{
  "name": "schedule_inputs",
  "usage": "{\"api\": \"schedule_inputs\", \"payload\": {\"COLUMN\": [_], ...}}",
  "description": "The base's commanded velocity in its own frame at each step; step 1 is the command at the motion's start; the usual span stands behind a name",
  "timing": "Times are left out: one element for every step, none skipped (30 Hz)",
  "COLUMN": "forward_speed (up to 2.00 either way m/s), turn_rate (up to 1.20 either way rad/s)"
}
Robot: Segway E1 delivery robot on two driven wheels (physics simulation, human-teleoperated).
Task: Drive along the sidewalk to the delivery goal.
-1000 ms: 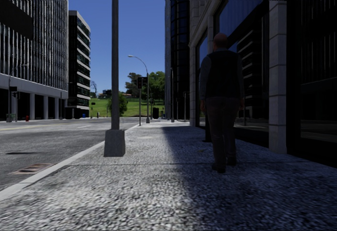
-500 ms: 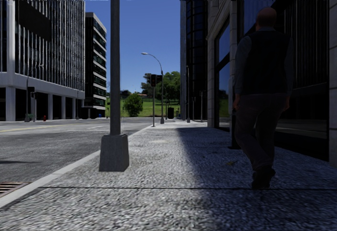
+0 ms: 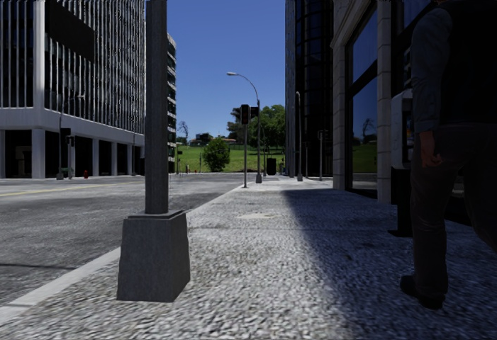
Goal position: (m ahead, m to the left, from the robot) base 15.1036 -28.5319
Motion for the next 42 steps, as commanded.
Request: {"api": "schedule_inputs", "payload": {"forward_speed": [2.0, 2.0, 2.0, 2.0, 2.0, 2.0, 2.0, 2.0, 2.0, 2.0, 2.0, 2.0, 2.0, 2.0, 2.0, 2.0, 2.0, 2.0, 2.0, 2.0, 2.0, 2.0, 2.0, 2.0, 2.0, 2.0, 2.0, 2.0, 2.0, 2.0, 2.0, 2.0, 2.0, 2.0, 2.0, 2.0, 2.0, 2.0, 2.0, 2.0, 2.0, 2.0], "turn_rate": [-0.03, -0.16, -0.16, -0.25, -0.28, -0.29, -0.29, -0.15, 0.0, 0.0, 0.0, 0.0, 0.0, 0.0, 0.0, 0.0, 0.0, 0.0, 0.0, 0.0, 0.0, 0.0, 0.0, 0.0, 0.0, 0.0, 0.0, 0.0, 0.0, 0.0, 0.0, 0.0, 0.0, 0.02, 0.11, 0.18, 0.28, 0.34, 0.38, 0.38, 0.39, 0.39]}}
